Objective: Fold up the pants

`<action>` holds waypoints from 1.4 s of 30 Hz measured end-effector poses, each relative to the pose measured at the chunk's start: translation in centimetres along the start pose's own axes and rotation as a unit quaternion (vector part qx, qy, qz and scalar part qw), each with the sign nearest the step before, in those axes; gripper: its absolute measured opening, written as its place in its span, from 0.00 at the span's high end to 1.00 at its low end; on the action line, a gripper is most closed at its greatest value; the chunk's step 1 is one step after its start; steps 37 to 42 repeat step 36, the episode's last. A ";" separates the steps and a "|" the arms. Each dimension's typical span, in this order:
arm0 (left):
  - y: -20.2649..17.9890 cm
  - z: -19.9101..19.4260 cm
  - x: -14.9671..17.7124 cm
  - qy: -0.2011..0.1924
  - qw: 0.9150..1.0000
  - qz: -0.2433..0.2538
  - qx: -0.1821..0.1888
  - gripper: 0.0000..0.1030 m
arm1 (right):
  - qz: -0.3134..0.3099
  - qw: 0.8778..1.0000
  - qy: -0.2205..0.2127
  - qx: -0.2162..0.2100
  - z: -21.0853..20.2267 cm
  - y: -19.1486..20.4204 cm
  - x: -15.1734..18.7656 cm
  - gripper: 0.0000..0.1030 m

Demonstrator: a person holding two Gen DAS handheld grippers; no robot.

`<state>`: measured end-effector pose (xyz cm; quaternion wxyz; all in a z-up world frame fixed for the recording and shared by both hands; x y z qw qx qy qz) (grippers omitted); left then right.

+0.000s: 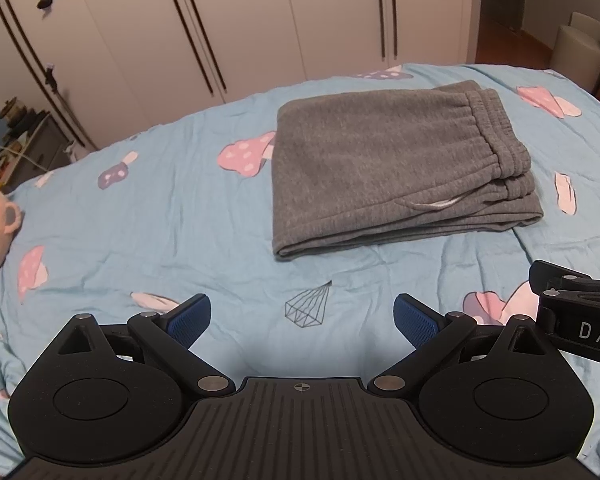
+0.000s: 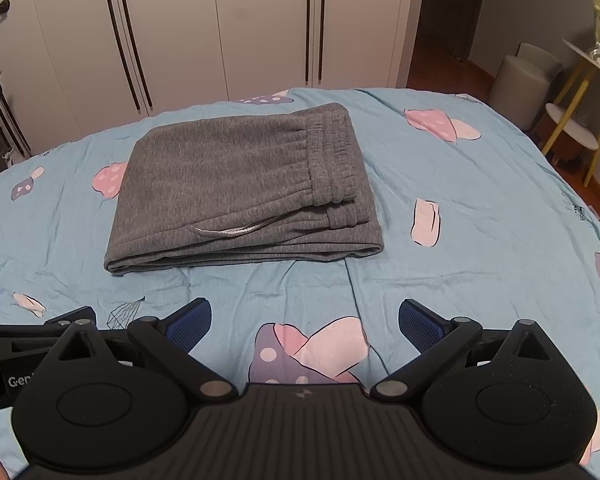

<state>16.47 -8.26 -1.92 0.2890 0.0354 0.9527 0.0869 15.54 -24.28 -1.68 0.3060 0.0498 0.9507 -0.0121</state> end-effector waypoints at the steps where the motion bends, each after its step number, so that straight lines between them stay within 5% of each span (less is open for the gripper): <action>1: 0.0 0.0 0.0 0.000 1.000 0.000 0.000 0.02 | 0.000 1.000 0.000 0.000 0.0 0.0 0.0 0.03; 42: 0.0 0.1 0.0 -0.009 1.000 -0.003 -0.007 0.02 | -0.001 1.000 0.000 0.001 0.2 -0.1 0.2 0.03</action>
Point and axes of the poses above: each gripper's, at about its wrist camera, not at the fingertips, and z roughly the way its jaws point, y to its left, x to its underside, the point moved 3 cm from there along z, roughly the way its jaws point
